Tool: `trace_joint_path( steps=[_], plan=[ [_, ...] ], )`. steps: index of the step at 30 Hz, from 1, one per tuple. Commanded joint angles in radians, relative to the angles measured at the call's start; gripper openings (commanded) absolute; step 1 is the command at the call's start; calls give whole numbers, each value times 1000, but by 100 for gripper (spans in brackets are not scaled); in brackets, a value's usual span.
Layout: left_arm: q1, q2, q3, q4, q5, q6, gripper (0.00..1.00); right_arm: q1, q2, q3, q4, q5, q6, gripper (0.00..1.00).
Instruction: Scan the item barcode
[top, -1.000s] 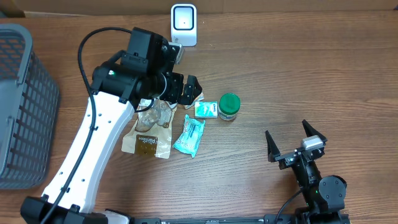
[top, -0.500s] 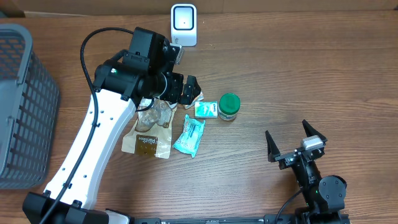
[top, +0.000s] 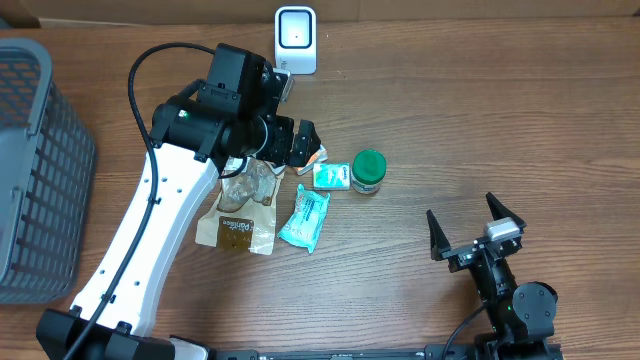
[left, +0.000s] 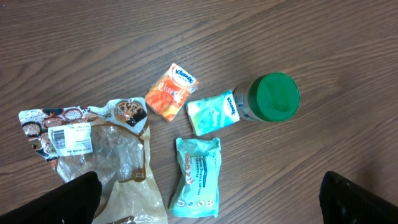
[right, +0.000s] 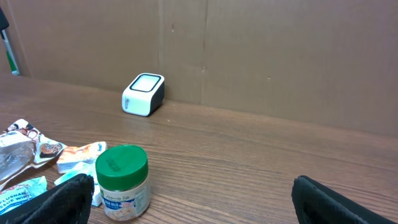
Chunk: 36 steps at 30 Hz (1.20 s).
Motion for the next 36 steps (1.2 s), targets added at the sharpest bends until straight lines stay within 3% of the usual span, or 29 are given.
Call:
trace_joint_path(
  steps=[1,36],
  plan=[
    [-1,9,-6,5,-6,-29,100,5,-8,-10,3,9,-1,100],
    [-1,11,-6,-16,-60,-26,100,5,-8,-10,3,9,-1,100]
  ],
)
